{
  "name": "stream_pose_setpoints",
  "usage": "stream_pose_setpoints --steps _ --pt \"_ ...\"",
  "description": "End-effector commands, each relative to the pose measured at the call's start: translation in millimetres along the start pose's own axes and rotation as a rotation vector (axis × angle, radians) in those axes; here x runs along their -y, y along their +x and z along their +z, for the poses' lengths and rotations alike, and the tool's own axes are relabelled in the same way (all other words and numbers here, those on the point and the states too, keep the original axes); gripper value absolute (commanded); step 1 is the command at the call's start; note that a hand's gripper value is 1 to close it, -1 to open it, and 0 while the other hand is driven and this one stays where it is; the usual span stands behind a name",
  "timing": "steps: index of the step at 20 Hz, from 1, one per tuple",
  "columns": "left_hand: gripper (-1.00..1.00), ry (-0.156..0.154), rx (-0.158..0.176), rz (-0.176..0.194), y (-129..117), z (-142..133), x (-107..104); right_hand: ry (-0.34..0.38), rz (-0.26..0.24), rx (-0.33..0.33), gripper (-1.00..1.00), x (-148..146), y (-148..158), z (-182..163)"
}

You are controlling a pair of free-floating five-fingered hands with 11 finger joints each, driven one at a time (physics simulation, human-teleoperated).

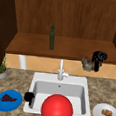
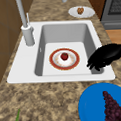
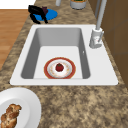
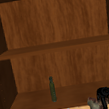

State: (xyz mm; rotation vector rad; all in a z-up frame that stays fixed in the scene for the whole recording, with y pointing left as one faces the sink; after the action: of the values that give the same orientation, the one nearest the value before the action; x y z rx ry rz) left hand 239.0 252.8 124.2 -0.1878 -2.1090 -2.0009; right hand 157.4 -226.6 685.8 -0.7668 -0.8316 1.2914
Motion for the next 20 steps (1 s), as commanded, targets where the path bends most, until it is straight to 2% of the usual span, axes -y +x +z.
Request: stream_pose_setpoints --steps 1,5,7,8,12,15,20 --pt "0.0 0.0 0.0 0.0 0 0 0 0.057 0.007 -0.008 1.0 -34 -6 15" --pt "0.0 0.0 0.0 0.0 0 0 0 0.032 0.037 -0.031 1.0 -77 -16 25" --pt "0.0 0.0 0.0 0.0 0 0 0 0.007 0.033 -0.027 1.0 -99 -26 31" --pt "0.0 0.0 0.0 0.0 0 0 0 0.016 0.023 -0.039 1.0 -101 -28 19" --pt "0.0 0.0 0.0 0.0 0 0 0 0.027 0.045 -0.015 1.0 -130 -43 3" --pt "0.0 0.0 0.0 0.0 0 0 0 0.049 0.072 -0.001 1.0 -142 -52 -24" --pt "0.0 0.0 0.0 0.0 0 0 0 0.078 0.084 -0.022 1.0 -163 -67 -69"
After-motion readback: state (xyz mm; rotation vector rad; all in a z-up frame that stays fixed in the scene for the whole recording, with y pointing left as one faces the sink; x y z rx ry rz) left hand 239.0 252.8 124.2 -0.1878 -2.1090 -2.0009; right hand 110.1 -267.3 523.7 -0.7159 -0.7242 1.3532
